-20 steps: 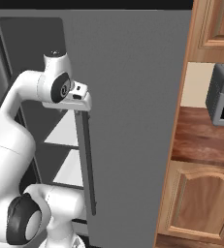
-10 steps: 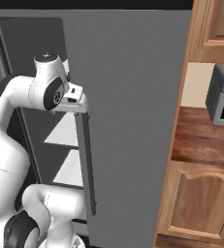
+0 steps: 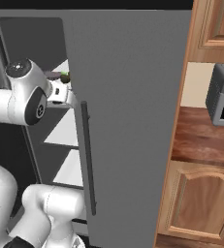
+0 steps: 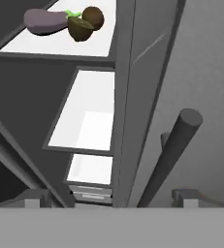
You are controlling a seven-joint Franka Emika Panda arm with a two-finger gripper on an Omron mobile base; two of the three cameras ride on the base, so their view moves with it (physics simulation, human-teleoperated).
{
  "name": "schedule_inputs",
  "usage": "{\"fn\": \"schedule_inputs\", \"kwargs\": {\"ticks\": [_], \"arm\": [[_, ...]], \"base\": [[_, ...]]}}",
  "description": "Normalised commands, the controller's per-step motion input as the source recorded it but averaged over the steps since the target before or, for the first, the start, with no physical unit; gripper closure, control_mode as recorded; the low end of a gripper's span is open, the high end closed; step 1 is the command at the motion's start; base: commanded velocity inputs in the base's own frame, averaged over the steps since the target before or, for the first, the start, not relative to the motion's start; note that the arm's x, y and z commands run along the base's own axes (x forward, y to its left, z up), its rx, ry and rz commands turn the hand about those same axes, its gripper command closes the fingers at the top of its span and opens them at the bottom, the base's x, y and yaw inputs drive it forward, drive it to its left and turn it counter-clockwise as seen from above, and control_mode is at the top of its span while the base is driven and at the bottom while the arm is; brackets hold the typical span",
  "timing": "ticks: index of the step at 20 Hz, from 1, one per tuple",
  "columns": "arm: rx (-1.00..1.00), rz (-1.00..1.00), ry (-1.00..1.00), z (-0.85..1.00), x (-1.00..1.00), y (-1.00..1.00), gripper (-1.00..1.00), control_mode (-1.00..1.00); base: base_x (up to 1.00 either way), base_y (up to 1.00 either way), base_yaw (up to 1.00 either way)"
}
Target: Take the eggplant, kiwi, and kiwi from the freezer and place them in the bowl on the counter.
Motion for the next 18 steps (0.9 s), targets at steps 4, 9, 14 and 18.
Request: {"fn": "schedule_inputs", "kwargs": {"ticks": [4, 9, 14, 18], "arm": [[-0.01, 0.0, -0.09, 0.71, 0.12, 0.82, -1.0, -1.0], [0.0, 0.0, 0.03, 0.22, 0.38, 0.69, -1.0, -1.0], [0.0, 0.0, 0.09, 0.0, 0.49, 0.35, -1.0, -1.0], [-0.01, 0.0, 0.07, -0.04, 0.22, 0.02, -1.0, -1.0]], "base": [[0.0, 0.0, 0.0], [0.0, 0.0, 0.0], [0.0, 0.0, 0.0], [0.0, 0.0, 0.0]]}}
